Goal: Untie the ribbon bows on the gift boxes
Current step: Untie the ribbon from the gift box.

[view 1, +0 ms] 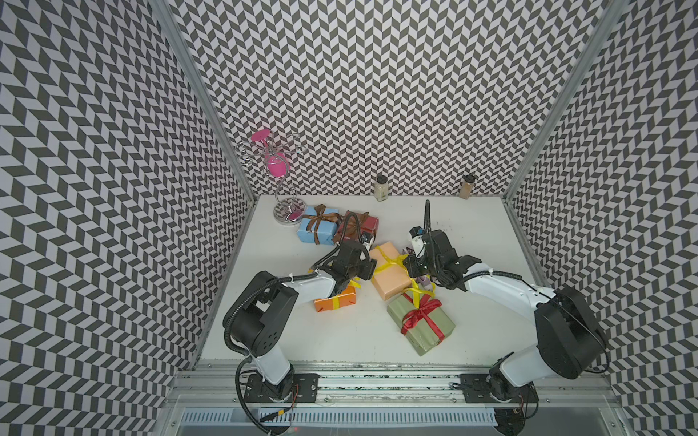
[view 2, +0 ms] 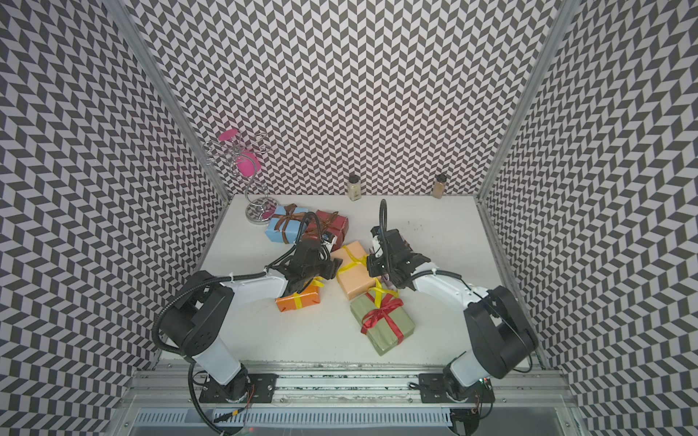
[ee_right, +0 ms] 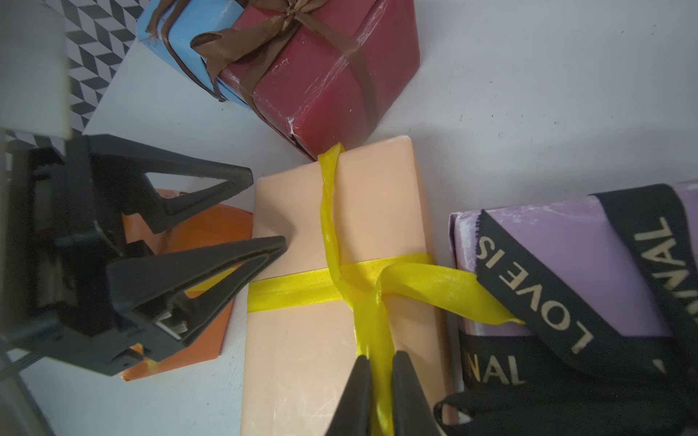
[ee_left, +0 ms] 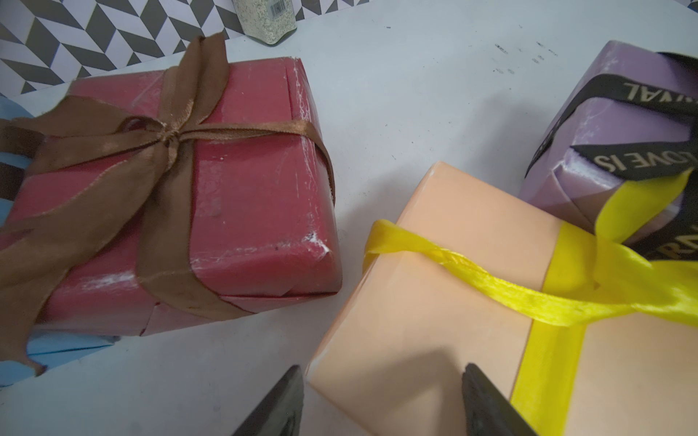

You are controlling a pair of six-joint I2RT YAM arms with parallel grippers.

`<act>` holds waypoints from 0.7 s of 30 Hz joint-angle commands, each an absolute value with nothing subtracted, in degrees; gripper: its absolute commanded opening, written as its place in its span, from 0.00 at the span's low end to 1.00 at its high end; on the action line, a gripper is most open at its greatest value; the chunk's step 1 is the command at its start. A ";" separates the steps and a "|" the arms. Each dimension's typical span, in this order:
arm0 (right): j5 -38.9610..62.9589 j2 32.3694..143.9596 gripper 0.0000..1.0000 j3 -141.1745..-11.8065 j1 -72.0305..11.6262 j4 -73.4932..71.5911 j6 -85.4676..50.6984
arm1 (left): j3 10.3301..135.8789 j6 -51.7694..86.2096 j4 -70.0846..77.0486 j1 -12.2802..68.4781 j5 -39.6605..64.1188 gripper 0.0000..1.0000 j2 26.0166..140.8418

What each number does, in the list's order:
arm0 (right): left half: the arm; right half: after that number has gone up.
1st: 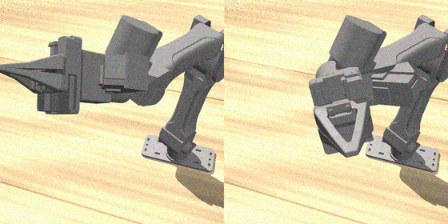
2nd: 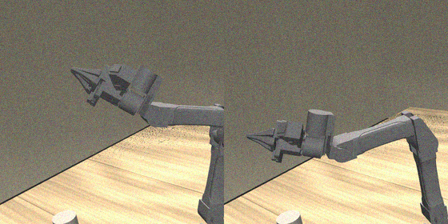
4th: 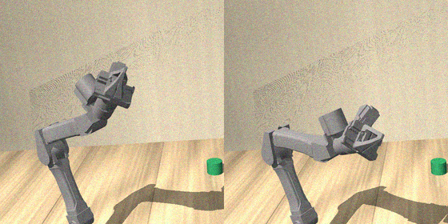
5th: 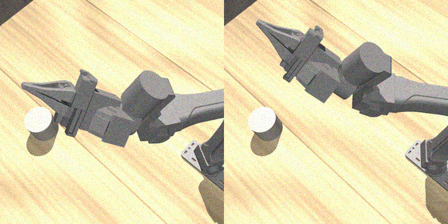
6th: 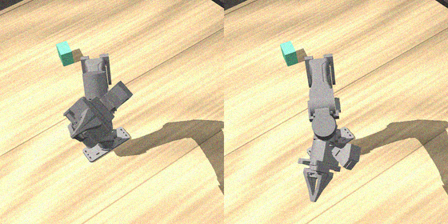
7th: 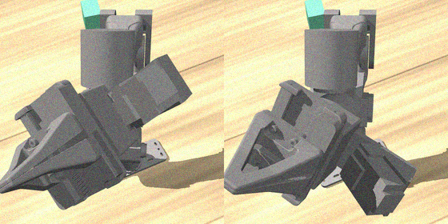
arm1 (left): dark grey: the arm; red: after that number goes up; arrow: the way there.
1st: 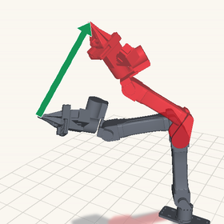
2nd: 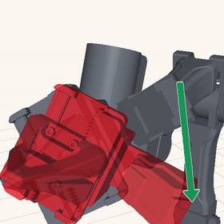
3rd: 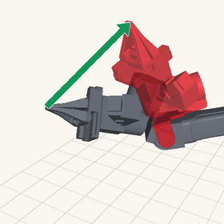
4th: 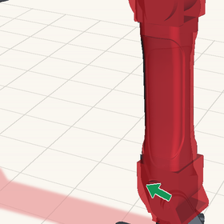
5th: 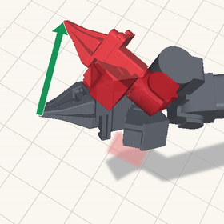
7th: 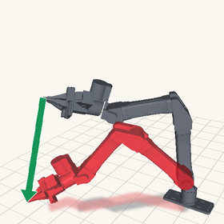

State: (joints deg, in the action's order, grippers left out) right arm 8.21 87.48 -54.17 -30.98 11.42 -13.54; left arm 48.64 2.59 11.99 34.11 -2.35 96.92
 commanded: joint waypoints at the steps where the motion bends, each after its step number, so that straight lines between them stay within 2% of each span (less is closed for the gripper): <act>1: 8.70 86.70 0.04 -53.14 -30.63 8.97 -13.27 | 47.48 2.18 10.72 33.97 -3.21 0.67 95.71; 6: 8.32 80.22 0.00 -51.34 -30.59 8.97 -13.58 | 47.47 2.26 10.72 34.01 -3.21 0.67 95.80; 17: -2.49 50.15 0.00 -38.45 -30.59 8.62 -18.46 | 47.77 2.32 10.72 34.02 -3.01 0.67 96.24; 21: -3.28 44.63 0.00 -36.29 -30.59 11.56 -19.55 | 48.06 2.46 10.39 34.01 -2.83 0.67 96.27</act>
